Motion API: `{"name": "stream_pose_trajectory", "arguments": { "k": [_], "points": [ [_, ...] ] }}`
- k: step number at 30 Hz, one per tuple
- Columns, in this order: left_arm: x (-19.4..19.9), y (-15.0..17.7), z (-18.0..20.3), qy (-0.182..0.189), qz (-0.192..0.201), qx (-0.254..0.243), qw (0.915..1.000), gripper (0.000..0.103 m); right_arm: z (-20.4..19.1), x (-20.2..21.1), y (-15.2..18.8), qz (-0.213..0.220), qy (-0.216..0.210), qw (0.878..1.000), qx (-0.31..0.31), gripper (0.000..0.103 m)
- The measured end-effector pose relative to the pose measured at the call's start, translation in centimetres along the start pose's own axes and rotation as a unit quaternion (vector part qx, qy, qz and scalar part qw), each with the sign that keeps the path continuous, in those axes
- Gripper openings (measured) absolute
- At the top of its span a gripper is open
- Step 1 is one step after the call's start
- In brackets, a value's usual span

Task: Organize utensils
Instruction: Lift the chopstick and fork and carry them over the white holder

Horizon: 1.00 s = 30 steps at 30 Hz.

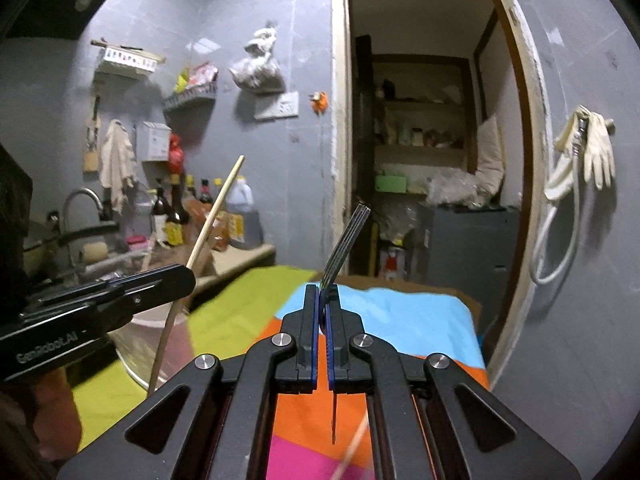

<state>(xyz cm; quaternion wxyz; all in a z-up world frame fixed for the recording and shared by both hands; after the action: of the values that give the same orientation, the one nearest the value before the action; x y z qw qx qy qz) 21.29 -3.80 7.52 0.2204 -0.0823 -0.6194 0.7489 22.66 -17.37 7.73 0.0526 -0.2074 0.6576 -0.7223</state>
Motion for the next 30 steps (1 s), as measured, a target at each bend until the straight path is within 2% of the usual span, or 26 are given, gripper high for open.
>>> {"name": "stream_pose_trajectory", "arguments": {
  "k": [6, 12, 17, 24, 30],
  "points": [
    [2.9, -3.2, -3.3, -0.031, 0.043, 0.0, 0.9986, 0.002, -3.6, 0.2, -3.4, 0.02, -0.047, 0.999, -0.009, 0.001],
    [5.6, -5.6, -7.5, -0.065, 0.068, 0.005, 0.9956, 0.002, -7.7, -0.3, -6.1, 0.044, -0.088, 0.995, -0.006, 0.001],
    [6.7, -6.7, -12.4, -0.074, 0.07, 0.066, 0.9926, 0.002, -10.8, -1.5, -7.9, 0.055, -0.123, 0.991, -0.012, 0.001],
    [7.6, -7.2, -17.7, -0.125, 0.091, 0.088, 0.9841, 0.002, -13.9, -4.0, -8.4, 0.05, -0.153, 0.987, -0.017, 0.001],
    [6.8, -5.5, -20.6, -0.157, 0.087, 0.099, 0.9788, 0.002, -15.5, -6.2, -7.1, 0.027, -0.161, 0.986, -0.008, 0.001]
  ]
}}
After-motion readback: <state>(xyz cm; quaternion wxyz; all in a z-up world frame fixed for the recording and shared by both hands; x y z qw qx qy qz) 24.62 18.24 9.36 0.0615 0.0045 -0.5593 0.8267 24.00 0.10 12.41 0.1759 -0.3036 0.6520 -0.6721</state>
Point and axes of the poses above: each gripper's, at about its wrist camera, not at the fingertips, and x roughly against the way its jaws point, z to its right, y to its underside, the point moved 7 cm from there along -x, roughly the way its jaws point, and after that the axes turned 2 degrees about y, right-handed, at the moved point
